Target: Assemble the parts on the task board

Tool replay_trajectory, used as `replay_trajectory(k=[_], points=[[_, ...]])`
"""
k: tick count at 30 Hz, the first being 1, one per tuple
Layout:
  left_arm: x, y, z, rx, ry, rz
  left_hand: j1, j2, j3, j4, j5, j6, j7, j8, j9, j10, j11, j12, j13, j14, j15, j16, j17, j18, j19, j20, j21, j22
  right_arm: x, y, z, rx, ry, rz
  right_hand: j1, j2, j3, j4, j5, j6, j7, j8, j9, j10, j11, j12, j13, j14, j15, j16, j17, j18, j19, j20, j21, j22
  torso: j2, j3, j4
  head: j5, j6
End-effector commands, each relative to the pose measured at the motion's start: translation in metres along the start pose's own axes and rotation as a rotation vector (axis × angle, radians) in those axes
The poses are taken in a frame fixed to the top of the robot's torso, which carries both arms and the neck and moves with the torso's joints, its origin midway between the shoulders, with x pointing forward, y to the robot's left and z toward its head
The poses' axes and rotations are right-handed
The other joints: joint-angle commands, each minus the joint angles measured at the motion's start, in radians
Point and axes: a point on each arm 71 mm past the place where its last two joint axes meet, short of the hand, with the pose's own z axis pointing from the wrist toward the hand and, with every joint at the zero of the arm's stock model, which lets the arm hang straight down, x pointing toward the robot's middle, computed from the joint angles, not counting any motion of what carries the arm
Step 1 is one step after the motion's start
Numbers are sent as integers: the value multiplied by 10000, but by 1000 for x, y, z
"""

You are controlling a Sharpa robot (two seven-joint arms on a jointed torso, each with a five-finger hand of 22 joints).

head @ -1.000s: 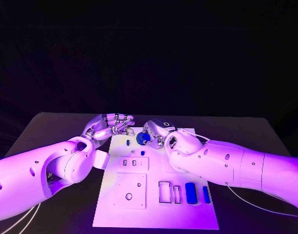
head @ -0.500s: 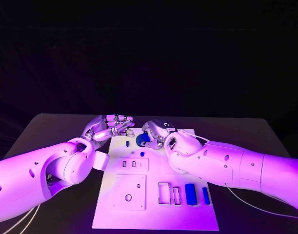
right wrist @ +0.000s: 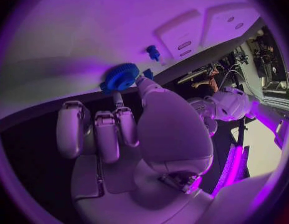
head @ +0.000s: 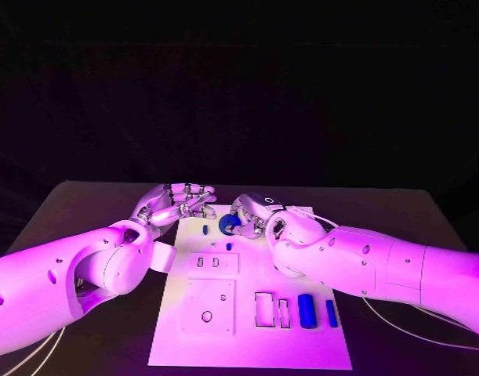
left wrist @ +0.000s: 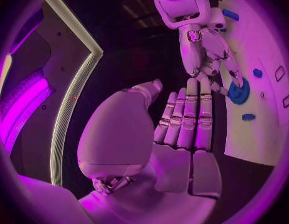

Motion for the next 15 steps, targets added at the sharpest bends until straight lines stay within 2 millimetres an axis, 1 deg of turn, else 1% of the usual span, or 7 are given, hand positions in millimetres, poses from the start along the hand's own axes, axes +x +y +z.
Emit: replay_trajectory(k=[1,12,14,15], points=[[2,-1,1,61,184,-90,-84,8,-24,54,-42,-47,353,-55,10,45,26,-27,8,-72,25,65,9,120,-38,27,63,-16,5,-1,-1,67,511,211,-129,78,58,25,5,114,6,72,16,70,-37,47,851,935,-26,26,2244,-77,93,-8,46,313,-1,0,8,-3,-11],[3,-1,1,63,191,-93,-85,10,-25,56,-42,-50,354,-57,12,47,27,-35,8,-76,25,64,19,120,-40,28,64,-18,5,-6,-2,239,601,247,-189,117,76,26,4,133,-2,76,18,86,-46,62,871,937,-34,29,2254,-79,98,-15,49,321,-3,1,-1,27,-28],[3,-1,1,67,200,-96,-85,10,-25,56,-42,-50,354,-57,12,47,27,-35,8,-76,25,64,19,120,-40,28,64,-18,5,-8,-2,218,657,267,-192,118,77,25,4,133,-2,75,18,87,-47,63,872,937,-35,28,2252,-79,100,-16,52,324,-3,-2,-1,100,-31],[3,-1,1,69,205,-97,-76,8,-24,49,-40,-52,352,-59,14,48,26,-41,9,-80,25,63,26,121,-42,28,65,-19,5,-8,-2,215,686,273,-199,118,77,25,3,132,-2,74,18,83,-47,58,866,937,-35,28,2252,-79,100,-17,51,324,-4,0,0,112,-38]])
